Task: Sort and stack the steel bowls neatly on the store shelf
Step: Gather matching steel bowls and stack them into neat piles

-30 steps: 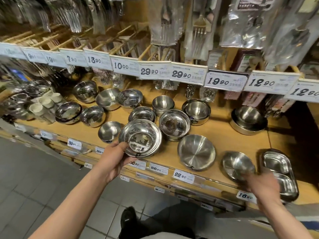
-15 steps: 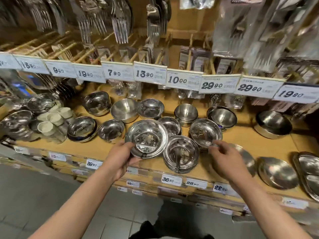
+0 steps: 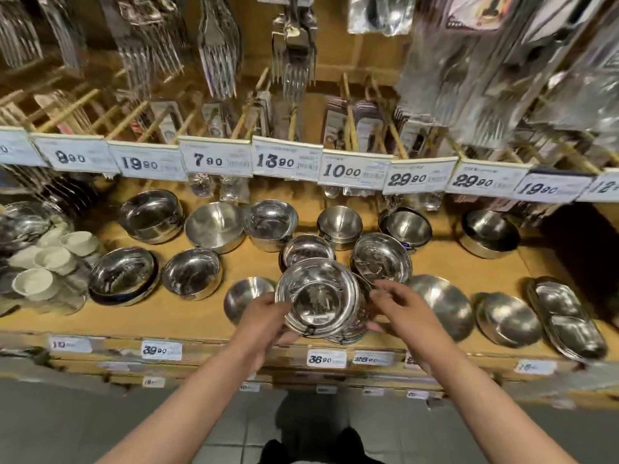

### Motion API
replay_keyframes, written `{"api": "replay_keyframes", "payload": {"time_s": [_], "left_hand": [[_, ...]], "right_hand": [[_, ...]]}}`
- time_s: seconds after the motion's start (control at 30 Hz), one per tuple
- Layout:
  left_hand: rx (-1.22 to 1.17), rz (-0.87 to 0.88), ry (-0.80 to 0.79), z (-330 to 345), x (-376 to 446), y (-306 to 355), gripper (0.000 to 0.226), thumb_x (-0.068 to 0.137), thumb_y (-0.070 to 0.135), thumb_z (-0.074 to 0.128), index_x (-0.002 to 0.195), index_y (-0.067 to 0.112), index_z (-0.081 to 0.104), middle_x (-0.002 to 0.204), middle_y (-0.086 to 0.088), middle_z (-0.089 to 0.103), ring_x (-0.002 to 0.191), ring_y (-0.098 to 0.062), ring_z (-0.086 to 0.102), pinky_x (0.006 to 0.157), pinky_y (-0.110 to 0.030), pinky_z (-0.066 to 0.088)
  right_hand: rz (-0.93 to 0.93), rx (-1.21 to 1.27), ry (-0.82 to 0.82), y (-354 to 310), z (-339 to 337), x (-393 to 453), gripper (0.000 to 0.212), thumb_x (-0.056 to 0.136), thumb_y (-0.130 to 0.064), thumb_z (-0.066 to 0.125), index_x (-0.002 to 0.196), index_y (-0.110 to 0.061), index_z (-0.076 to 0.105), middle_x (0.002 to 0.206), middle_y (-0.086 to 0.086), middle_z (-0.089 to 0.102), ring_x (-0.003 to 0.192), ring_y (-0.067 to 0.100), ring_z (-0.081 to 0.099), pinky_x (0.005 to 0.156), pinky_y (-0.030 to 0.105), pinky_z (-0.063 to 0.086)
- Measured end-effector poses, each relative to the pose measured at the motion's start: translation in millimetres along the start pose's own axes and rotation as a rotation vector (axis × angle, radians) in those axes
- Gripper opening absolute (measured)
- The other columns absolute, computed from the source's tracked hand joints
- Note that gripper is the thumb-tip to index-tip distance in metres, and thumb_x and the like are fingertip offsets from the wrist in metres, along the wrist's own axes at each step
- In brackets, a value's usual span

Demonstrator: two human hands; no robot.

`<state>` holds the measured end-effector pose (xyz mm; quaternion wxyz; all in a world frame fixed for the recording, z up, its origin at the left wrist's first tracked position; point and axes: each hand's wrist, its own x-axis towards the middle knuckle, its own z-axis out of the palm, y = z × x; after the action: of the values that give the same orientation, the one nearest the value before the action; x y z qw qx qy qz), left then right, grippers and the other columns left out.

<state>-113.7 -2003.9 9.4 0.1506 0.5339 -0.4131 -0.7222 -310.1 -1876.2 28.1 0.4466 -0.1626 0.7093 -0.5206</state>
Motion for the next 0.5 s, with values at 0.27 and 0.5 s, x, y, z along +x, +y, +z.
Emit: {"api": "replay_keyframes", "payload": {"time_s": [0.27,0.5], "left_hand": [[0.008,0.002,0.025,14.4,19.5,5.1,0.052,0.088,-0.014,0.054,0.131,0.013,0.051,0.091,-0.011,0.080,0.083,-0.030,0.078,0.059,-0.033,0.062],[0.015,-0.018,-0.002,51.8,25.0,3.8,0.051,0.089,-0.015,0.060,0.134,0.006,0.052,0.107,-0.016,0.077,0.092,-0.031,0.077,0.071,-0.040,0.065]], "right_hand": [[0.012,-0.006,0.016,12.4,-30.9,26.3,0.019,0.099,-0.020,0.063,0.116,-0.020,0.069,0.091,0.007,0.067,0.076,0.008,0.068,0.064,0.021,0.057],[0.011,-0.172,-0.170,19.5,-33.7,48.9,0.040,0.089,-0.035,0.076,0.123,-0.032,0.056,0.109,-0.006,0.064,0.084,0.005,0.073,0.085,0.031,0.062]]}}
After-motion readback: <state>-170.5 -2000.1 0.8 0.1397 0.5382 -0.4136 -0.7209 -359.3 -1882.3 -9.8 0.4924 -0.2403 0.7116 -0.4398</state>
